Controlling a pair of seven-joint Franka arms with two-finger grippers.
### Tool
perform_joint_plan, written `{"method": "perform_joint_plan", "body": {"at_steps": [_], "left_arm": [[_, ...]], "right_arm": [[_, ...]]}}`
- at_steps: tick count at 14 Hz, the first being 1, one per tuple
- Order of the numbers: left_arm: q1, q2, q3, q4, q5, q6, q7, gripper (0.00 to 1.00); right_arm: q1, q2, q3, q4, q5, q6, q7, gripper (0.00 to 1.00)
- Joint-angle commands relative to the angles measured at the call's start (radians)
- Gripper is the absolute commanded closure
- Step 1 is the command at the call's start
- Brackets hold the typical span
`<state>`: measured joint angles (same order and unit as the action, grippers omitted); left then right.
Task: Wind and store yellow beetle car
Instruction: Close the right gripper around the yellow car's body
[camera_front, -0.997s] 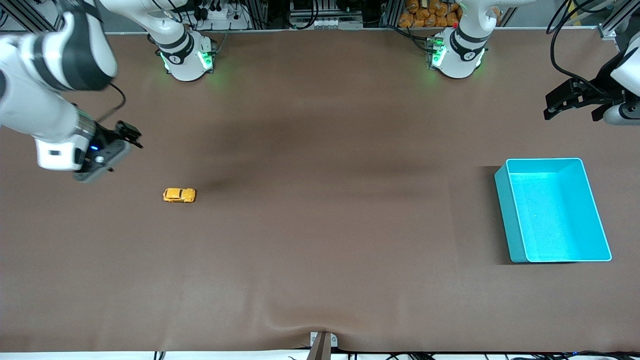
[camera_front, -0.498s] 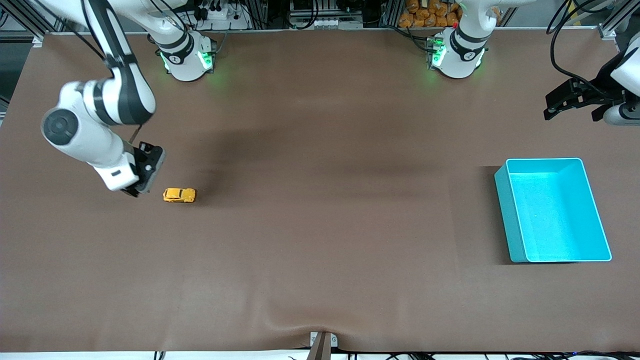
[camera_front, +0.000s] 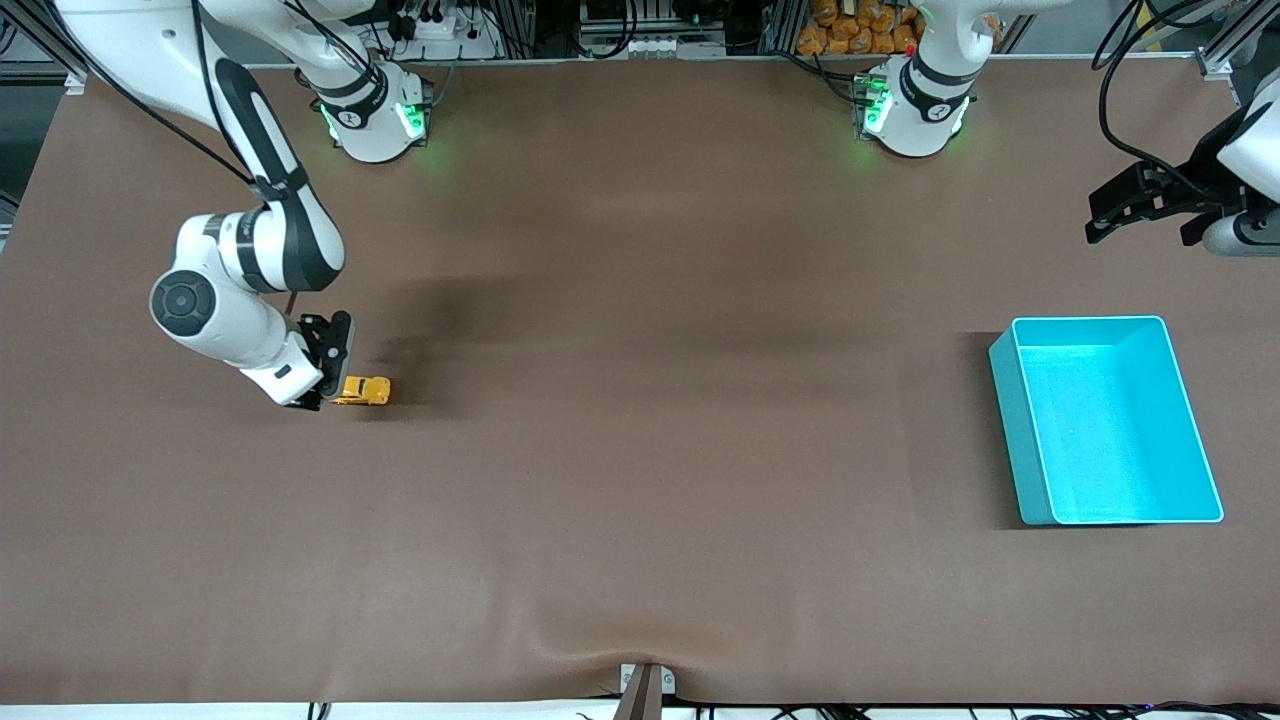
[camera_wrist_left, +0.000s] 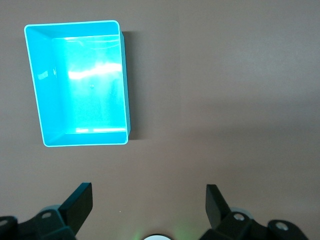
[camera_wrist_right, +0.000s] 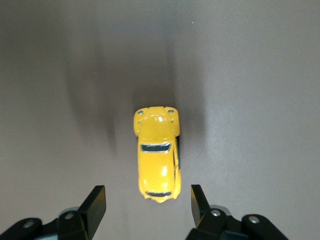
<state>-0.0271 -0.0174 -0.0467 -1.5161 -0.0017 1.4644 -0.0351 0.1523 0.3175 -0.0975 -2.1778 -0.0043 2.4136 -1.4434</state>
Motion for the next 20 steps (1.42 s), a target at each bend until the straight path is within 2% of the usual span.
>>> {"method": "perform_joint_plan", "body": {"at_steps": [1, 4, 7, 10, 12, 14, 16, 20], "left_arm": [[0.0, 0.004, -0.002, 0.008, 0.025, 0.007, -0.012, 0.0], [-0.002, 0.004, -0.002, 0.008, 0.026, 0.007, -0.012, 0.0], [-0.002, 0.004, -0.002, 0.008, 0.025, 0.007, -0.012, 0.0], [-0.002, 0.004, -0.002, 0.008, 0.026, 0.007, -0.012, 0.0], [0.0, 0.004, -0.002, 0.008, 0.025, 0.007, -0.012, 0.0], [-0.002, 0.004, -0.001, 0.008, 0.025, 0.007, -0.012, 0.0], [0.0, 0.004, -0.001, 0.008, 0.025, 0.007, -0.012, 0.0], [0.001, 0.007, -0.001, 0.008, 0.025, 0.019, -0.014, 0.0]], "right_arm": [[0.006, 0.038, -0.002, 0.013, -0.016, 0.042, -0.017, 0.23], [0.016, 0.08, -0.002, 0.01, -0.007, 0.102, -0.014, 0.28], [0.029, 0.081, -0.001, 0.012, -0.003, 0.102, -0.014, 0.33], [0.049, 0.091, -0.001, 0.012, -0.003, 0.113, -0.014, 0.51], [0.049, 0.098, -0.002, 0.012, -0.003, 0.124, -0.014, 0.59], [0.052, 0.1, -0.002, 0.01, -0.003, 0.122, -0.015, 0.7], [0.052, 0.101, -0.002, 0.009, -0.005, 0.122, -0.023, 0.85], [0.049, 0.126, -0.008, 0.015, -0.005, 0.13, -0.032, 0.86]]}}
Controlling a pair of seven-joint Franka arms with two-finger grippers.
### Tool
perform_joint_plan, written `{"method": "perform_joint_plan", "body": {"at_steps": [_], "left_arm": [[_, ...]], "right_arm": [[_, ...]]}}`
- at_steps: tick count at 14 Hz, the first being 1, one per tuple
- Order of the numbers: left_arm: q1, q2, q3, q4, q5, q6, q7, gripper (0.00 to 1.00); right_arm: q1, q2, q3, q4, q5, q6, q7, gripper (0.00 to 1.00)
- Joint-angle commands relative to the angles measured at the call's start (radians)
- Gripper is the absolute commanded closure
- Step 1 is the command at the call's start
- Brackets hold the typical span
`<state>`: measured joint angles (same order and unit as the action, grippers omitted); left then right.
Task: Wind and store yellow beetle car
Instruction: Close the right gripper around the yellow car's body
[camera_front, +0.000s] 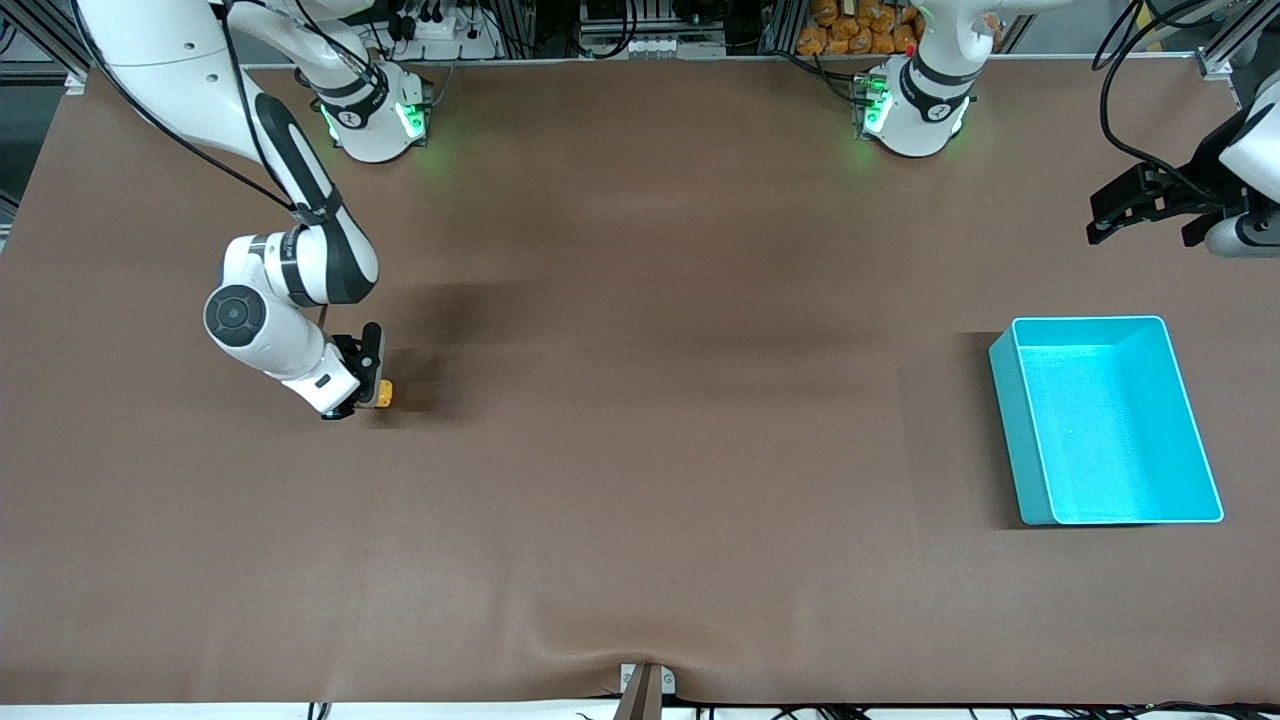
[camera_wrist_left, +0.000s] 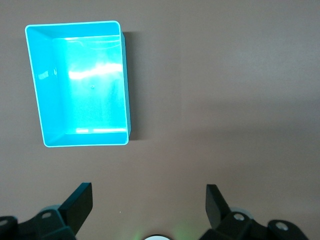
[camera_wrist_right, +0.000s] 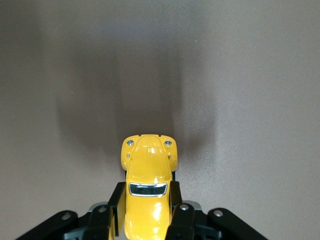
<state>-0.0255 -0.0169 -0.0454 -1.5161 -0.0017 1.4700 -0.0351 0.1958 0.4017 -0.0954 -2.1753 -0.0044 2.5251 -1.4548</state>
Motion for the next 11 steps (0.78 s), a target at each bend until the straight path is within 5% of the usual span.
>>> {"method": "perform_joint_plan", "body": {"at_steps": [1, 11], "left_arm": [[-0.001, 0.006, -0.002, 0.008, 0.023, 0.013, -0.014, 0.0], [0.012, -0.02, 0.01, 0.007, 0.009, 0.006, 0.014, 0.0]], "right_arm": [[-0.004, 0.052, -0.009, 0.018, -0.005, 0.018, -0.021, 0.86], [-0.111, 0.075, -0.009, 0.032, -0.012, 0.015, -0.15, 0.86]]}}
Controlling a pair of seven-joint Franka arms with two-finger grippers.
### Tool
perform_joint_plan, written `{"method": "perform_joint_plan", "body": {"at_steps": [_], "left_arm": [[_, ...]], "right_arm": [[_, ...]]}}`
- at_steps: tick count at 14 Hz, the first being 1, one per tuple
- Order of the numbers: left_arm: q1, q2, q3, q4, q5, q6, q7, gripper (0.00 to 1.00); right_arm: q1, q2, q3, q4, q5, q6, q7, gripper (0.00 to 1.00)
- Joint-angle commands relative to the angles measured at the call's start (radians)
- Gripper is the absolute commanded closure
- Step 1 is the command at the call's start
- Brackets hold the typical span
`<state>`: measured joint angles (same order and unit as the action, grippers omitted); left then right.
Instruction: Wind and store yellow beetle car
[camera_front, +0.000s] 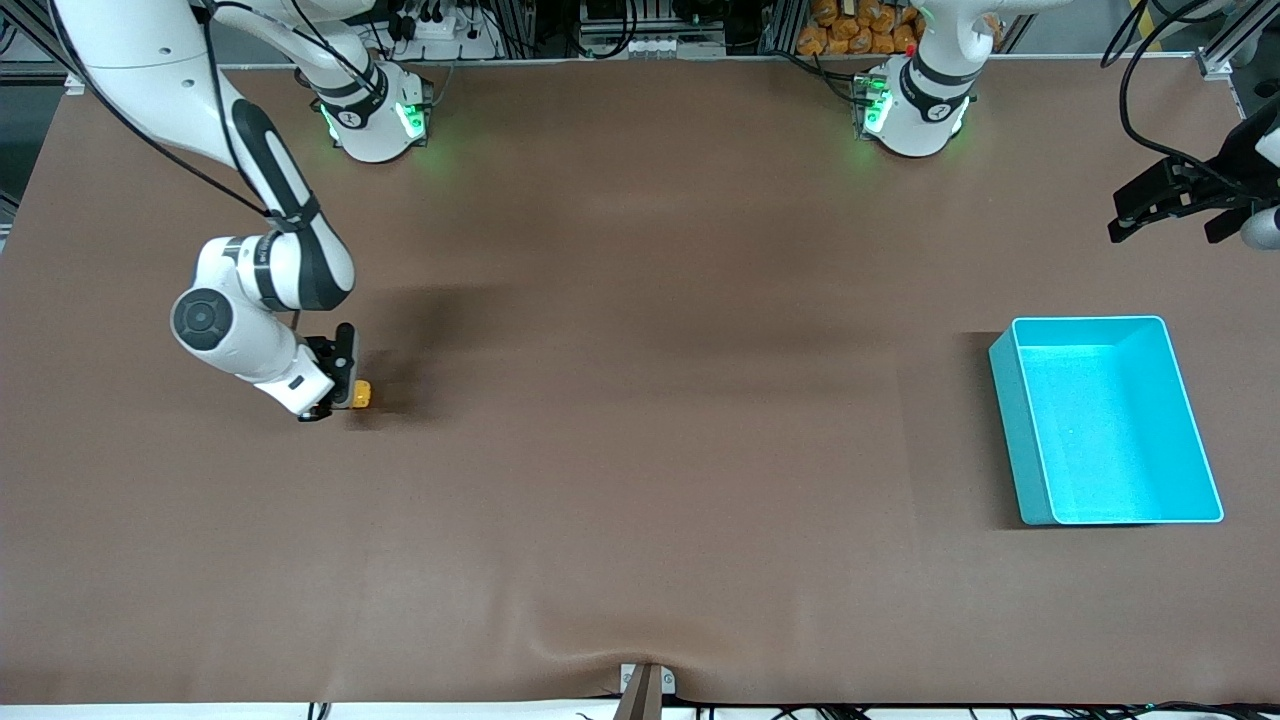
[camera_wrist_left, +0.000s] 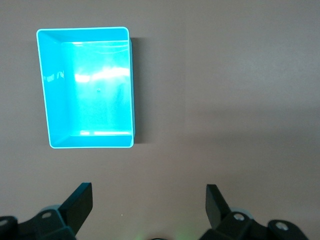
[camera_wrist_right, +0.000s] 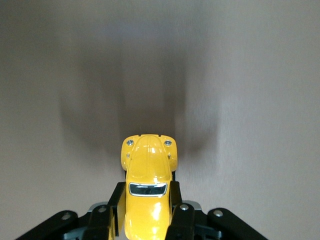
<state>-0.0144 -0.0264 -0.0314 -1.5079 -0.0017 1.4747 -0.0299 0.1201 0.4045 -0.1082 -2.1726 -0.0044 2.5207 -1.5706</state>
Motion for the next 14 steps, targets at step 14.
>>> {"method": "perform_joint_plan", "body": {"at_steps": [14], "left_arm": [[-0.009, 0.0, -0.008, -0.009, 0.008, 0.001, -0.004, 0.0]], "right_arm": [[-0.197, 0.077, 0.004, 0.036, -0.017, 0.018, -0.164, 0.83]]}}
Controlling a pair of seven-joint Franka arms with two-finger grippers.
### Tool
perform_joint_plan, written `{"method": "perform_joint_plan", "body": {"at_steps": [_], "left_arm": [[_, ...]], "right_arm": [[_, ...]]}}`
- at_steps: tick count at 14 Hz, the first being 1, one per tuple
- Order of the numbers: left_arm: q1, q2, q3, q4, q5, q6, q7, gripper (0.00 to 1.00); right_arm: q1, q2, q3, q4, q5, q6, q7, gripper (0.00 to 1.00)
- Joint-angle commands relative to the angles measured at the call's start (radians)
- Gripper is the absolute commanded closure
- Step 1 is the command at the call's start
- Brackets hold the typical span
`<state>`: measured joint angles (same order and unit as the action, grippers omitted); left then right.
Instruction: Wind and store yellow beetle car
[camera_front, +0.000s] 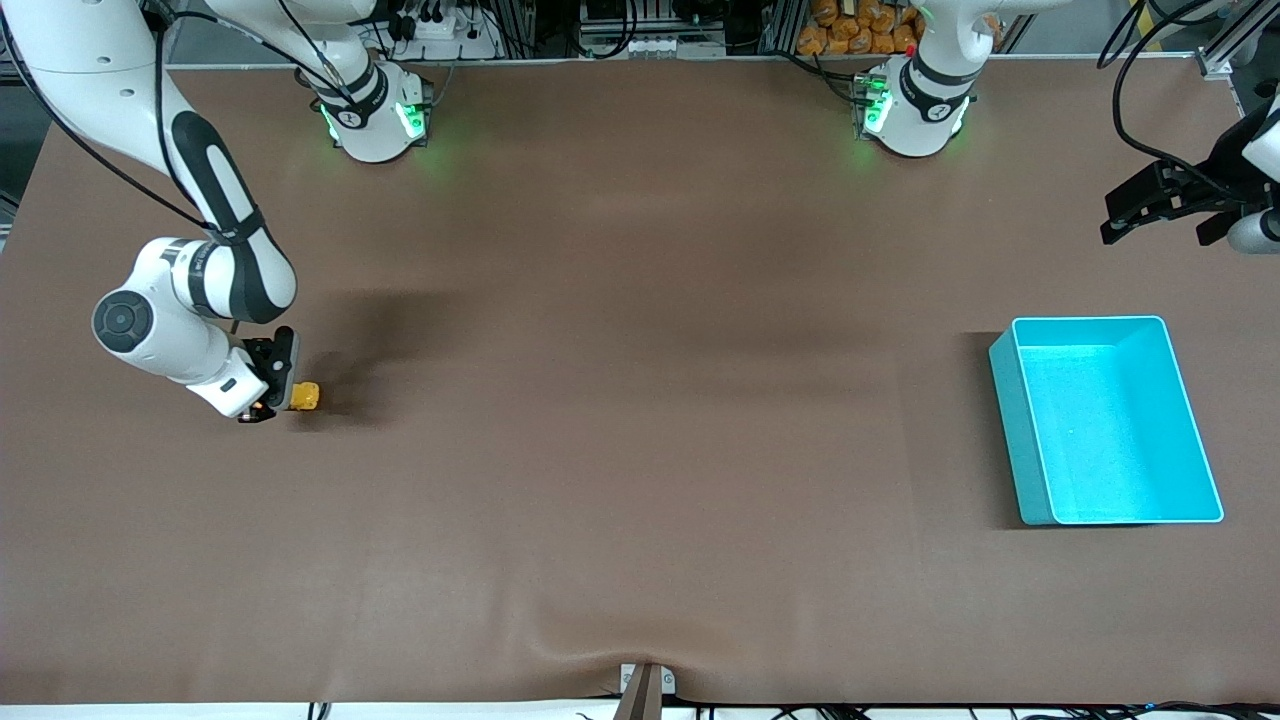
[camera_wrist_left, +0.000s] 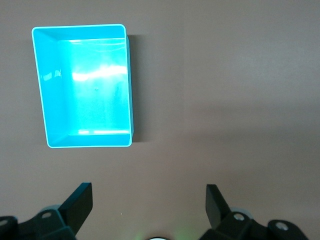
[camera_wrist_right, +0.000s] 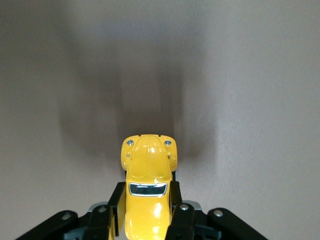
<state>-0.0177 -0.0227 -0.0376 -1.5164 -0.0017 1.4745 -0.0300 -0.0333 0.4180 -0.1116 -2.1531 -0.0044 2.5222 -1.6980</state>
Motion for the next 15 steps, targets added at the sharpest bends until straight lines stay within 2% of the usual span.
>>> {"method": "perform_joint_plan", "body": {"at_steps": [1, 15], "left_arm": [[-0.005, -0.003, -0.002, -0.001, 0.008, 0.001, -0.005, 0.0], [-0.008, 0.006, -0.004, -0.001, 0.011, 0.001, -0.01, 0.0]], "right_arm": [[-0.054, 0.064, 0.006, 0.016, -0.017, 0.018, -0.043, 0.83], [-0.229, 0.07, 0.007, 0.025, -0.016, 0.02, -0.164, 0.79]]}}
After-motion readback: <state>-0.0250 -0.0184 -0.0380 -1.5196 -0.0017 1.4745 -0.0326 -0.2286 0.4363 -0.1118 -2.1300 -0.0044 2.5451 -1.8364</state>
